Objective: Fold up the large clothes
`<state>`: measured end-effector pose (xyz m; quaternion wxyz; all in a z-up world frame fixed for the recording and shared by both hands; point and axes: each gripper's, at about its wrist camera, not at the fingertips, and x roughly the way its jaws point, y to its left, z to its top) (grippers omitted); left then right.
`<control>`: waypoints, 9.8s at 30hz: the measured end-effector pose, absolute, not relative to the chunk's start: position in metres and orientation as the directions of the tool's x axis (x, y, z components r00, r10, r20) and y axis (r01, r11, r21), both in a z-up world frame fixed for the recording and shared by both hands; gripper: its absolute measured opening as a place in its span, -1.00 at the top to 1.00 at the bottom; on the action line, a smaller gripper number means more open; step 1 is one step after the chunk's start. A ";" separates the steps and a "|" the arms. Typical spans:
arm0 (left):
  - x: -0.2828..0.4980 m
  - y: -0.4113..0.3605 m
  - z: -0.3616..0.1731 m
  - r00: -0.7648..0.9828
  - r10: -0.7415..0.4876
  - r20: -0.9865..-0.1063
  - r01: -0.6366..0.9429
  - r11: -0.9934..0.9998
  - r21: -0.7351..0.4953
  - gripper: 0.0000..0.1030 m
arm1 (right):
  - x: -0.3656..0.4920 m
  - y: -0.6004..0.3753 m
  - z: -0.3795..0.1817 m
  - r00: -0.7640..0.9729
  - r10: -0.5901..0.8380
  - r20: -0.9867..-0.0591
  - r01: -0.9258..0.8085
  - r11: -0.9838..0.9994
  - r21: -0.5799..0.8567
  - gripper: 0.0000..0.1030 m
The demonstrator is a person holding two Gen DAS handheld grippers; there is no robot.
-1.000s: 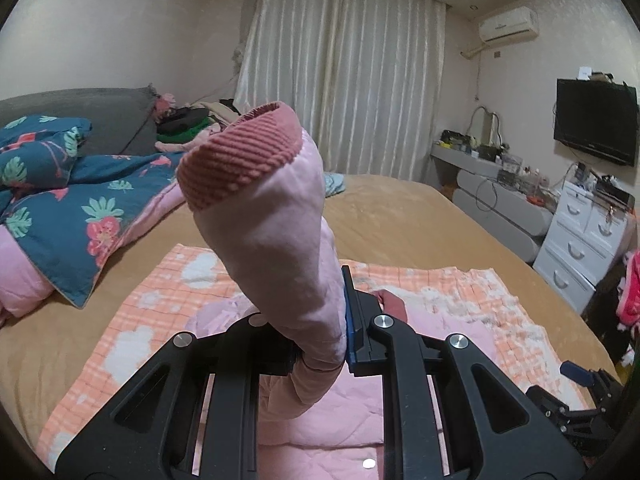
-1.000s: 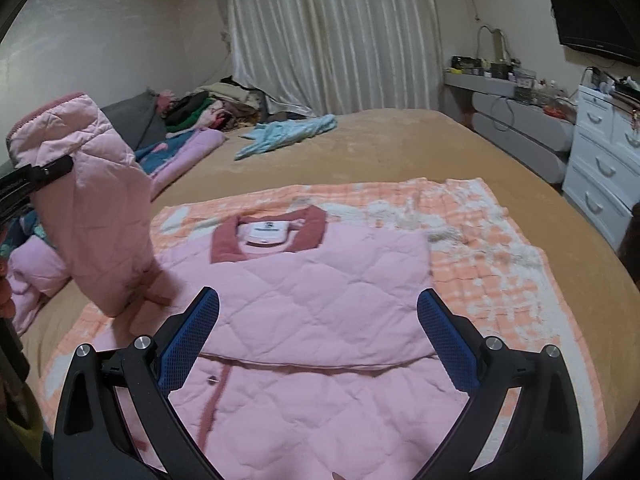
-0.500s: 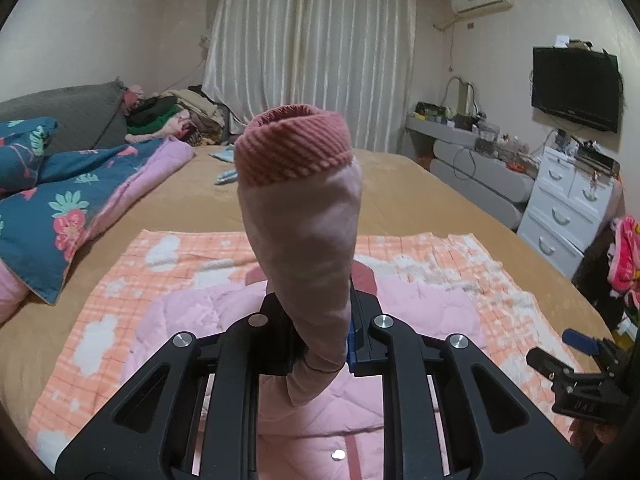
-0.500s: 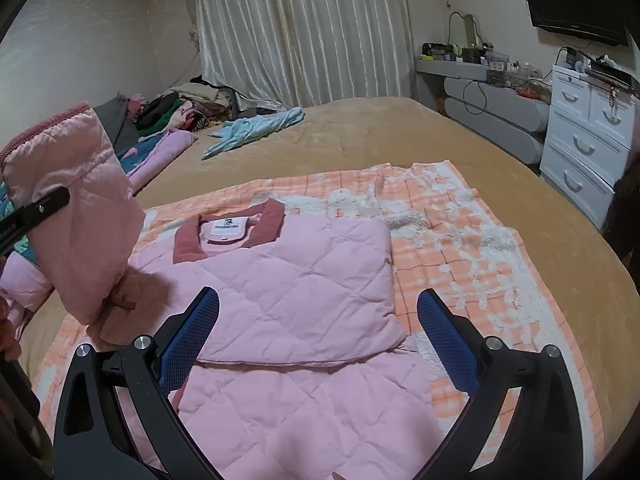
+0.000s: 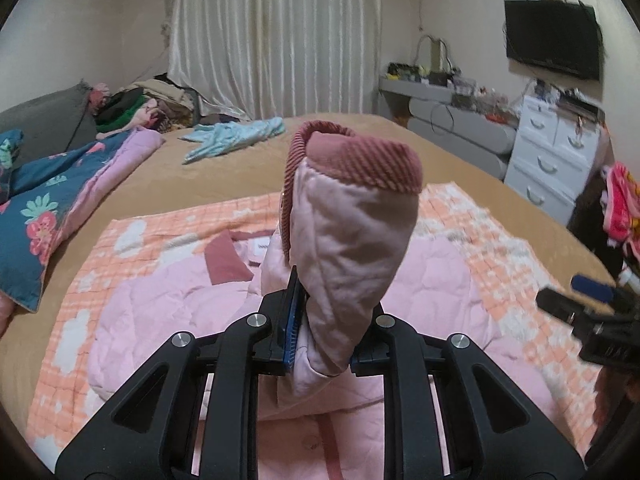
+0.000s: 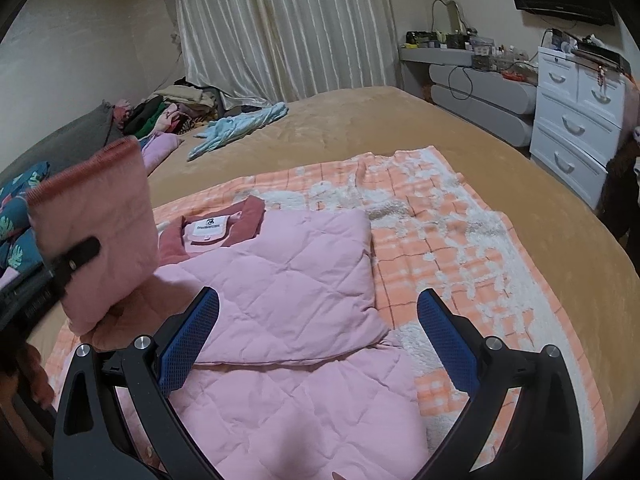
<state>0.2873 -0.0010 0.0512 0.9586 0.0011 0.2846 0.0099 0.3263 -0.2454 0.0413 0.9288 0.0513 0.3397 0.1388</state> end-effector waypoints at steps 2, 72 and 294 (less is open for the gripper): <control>0.290 -0.009 0.042 0.826 0.016 -0.564 -0.005 1.000 0.021 0.77 | 0.328 -0.249 0.040 0.730 0.287 -0.620 -0.212 0.958 0.194 -0.92; 0.313 0.163 -0.011 0.657 0.007 -0.754 -0.224 0.957 -0.186 -0.82 | 0.383 -0.154 -0.021 0.578 0.449 -0.682 -0.395 0.884 0.248 0.68; 0.000 0.184 -0.093 0.435 0.017 -0.900 -0.279 0.953 -0.116 -0.82 | 0.116 -0.323 -0.074 0.384 0.177 -0.906 -0.241 0.967 0.087 -0.92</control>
